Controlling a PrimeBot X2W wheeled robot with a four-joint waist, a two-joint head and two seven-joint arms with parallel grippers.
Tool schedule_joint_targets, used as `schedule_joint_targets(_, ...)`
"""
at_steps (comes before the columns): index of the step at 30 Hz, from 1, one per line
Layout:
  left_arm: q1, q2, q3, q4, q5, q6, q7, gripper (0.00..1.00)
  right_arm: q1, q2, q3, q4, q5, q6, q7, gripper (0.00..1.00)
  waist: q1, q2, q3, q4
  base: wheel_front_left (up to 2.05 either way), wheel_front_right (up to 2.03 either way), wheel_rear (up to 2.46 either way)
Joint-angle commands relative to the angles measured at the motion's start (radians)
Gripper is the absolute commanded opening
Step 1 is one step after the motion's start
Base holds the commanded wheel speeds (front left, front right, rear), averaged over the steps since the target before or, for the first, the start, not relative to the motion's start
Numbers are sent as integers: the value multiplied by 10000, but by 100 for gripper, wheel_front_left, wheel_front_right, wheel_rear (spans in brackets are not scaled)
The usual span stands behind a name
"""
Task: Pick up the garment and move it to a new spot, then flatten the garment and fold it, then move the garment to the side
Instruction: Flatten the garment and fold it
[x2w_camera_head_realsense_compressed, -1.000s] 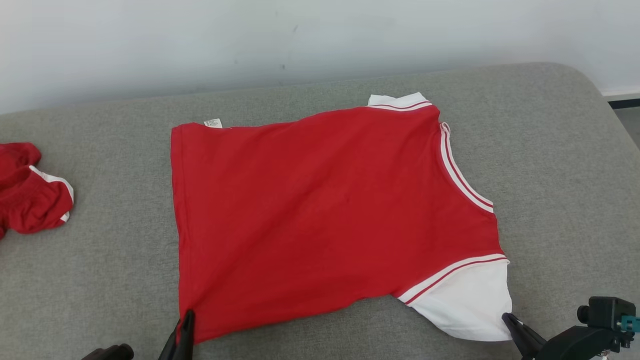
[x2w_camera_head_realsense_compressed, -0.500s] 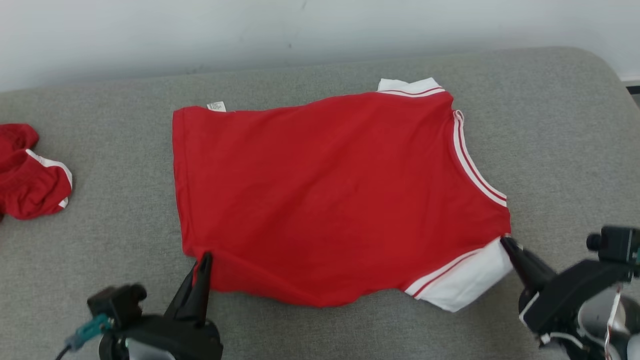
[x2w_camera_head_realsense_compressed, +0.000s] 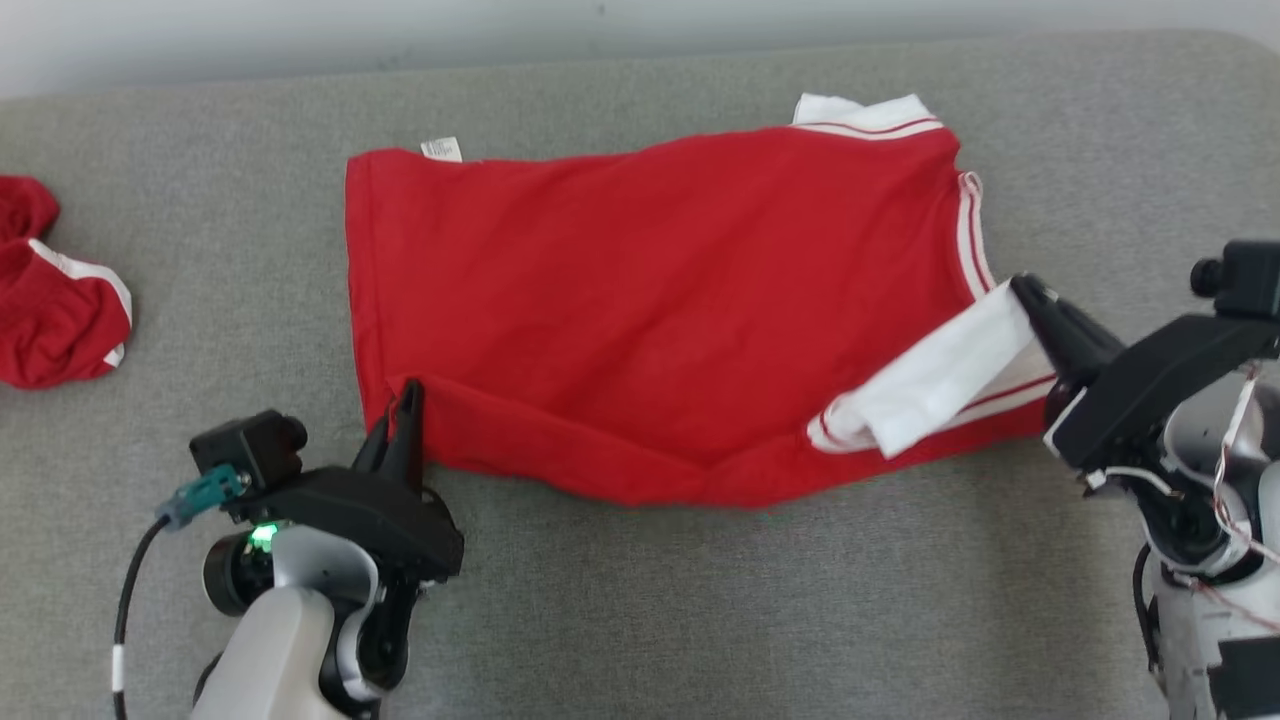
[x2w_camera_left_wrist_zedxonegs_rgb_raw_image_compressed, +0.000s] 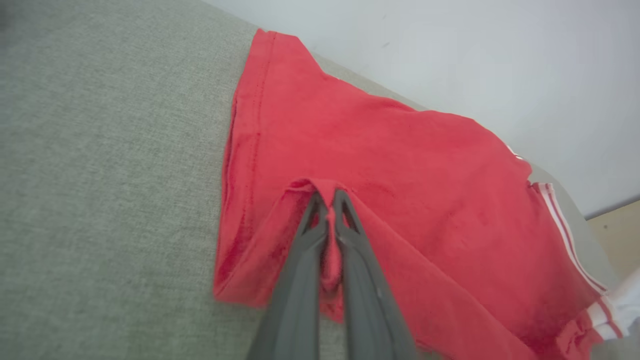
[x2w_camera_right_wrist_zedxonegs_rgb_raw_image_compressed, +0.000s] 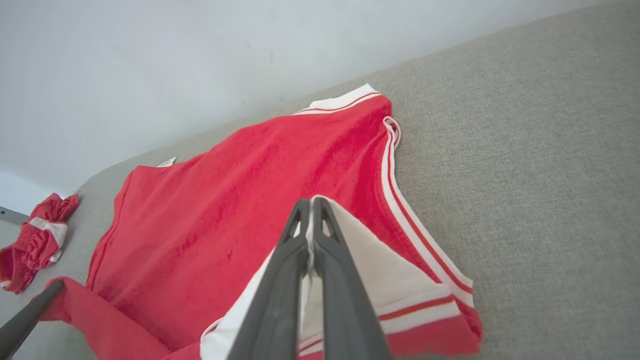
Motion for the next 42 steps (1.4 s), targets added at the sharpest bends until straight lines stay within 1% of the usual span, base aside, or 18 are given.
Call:
schedule_joint_targets(1,-179,-44,27,84,78,89,12,0,-166,-111,-1,113,39,10,-129,0,-2,-1,245,169,0,0,0)
schedule_joint_targets(4,-547,-117,86,425,147,416,31,0,-627,-257,110,583,53,10,-465,0,-2,-1,433,275,0,0,0)
schedule_joint_targets(8,-977,-245,134,699,31,630,129,0,-1137,-473,336,1080,126,10,-852,0,-2,-1,659,365,0,0,0)
schedule_joint_targets(16,-1385,-311,194,998,-59,874,243,0,-1881,-763,688,1756,413,10,-1835,0,-2,-1,912,416,0,0,0)
schedule_joint_targets(23,-1338,-329,165,1073,-132,914,239,0,-2242,-910,911,2389,660,11,-2512,0,-2,-1,1028,470,0,0,0)
schedule_joint_targets(24,-1324,-331,162,1082,-134,916,237,7,-2298,-907,883,2487,652,10,-2650,0,-2,-1,1035,478,0,0,0)
schedule_joint_targets(25,-1319,-336,165,1090,-151,930,235,42,-2358,-895,850,2605,634,10,-2808,0,-2,-1,1042,487,0,0,0)
schedule_joint_targets(26,-1326,-324,150,1091,-122,942,198,100,-2389,-883,844,2724,563,11,-2973,0,-2,-1,1046,495,0,0,0)
schedule_joint_targets(27,-1334,-316,146,1093,-78,963,145,100,-2399,-883,866,2870,490,11,-3104,62,-2,-1,1043,505,0,0,0)
schedule_joint_targets(28,-1334,-318,120,1092,-48,953,102,100,-2427,-880,860,3008,414,10,-3256,100,-2,-1,1034,511,0,0,0)
schedule_joint_targets(32,-1192,-232,83,1052,121,948,-204,100,-2526,-785,998,3340,290,10,-3813,100,-2,-1,936,506,0,0,0)
schedule_joint_targets(36,-853,-8,-88,891,453,964,-520,100,-2395,-891,1104,3427,395,10,-4201,100,-2,-1,724,474,0,0,0)
schedule_joint_targets(40,-458,225,-268,705,755,1063,-679,100,-2072,-1036,1081,3448,406,11,-4183,100,-2,-1,521,432,0,0,0)
schedule_joint_targets(42,30,404,-433,399,1055,1208,-824,100,-1688,-1133,1024,3430,245,10,-3874,100,-2,-1,316,373,0,0,0)
